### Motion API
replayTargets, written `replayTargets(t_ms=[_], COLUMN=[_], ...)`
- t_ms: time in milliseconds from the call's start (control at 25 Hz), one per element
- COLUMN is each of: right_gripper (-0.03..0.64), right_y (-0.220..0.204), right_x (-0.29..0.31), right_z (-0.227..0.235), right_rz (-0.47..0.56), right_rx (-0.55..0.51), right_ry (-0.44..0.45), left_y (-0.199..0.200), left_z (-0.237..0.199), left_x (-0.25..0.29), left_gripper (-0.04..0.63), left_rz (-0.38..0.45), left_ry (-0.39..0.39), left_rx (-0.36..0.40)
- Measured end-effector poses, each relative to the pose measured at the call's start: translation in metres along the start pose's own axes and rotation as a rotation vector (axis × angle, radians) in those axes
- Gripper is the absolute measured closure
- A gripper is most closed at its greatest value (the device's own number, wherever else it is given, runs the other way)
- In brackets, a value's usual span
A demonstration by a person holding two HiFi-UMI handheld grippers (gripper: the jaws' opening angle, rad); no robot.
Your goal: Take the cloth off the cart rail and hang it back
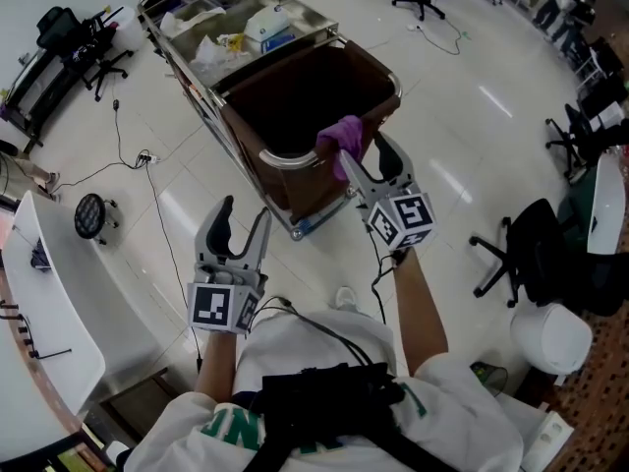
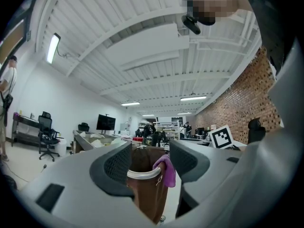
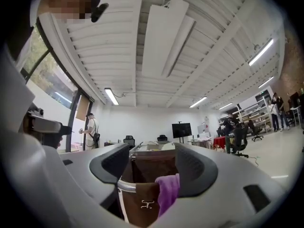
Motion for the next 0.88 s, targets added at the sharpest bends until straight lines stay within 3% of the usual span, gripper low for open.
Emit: replayTargets(t_ms=[320, 480, 880], right_gripper=[0.290, 0.294, 0.318], right_y=[0.052, 0.052, 0.045], right_x=[-0.044, -0.055, -0.071], right_z=[-0.037, -0.046, -0.060], right_rz=[0.117, 0.098, 0.071], right_rx=[-0.042, -0.053, -0.001], right_ry=[0.014, 0.002, 0.009], left_y=[0.024, 0.020, 0.019], left_z=[0.016, 0.018, 0.025], left_x=[0.008, 0.011, 0.012], left_gripper=[0.350, 0.350, 0.350], left_rz=[0.039, 0.034, 0.026], left_ry=[-0.029, -0.035, -0.056], left_rx=[-0.066, -0.028, -0.029])
Point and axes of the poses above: the fingertips, and each gripper's own axes: x forward along the fingers, z to its right, y out of its top, the point moved 10 cm from there along -x, backward along the fingers, and after that the axes turned 8 degrees about -x, right-handed, at the moved point
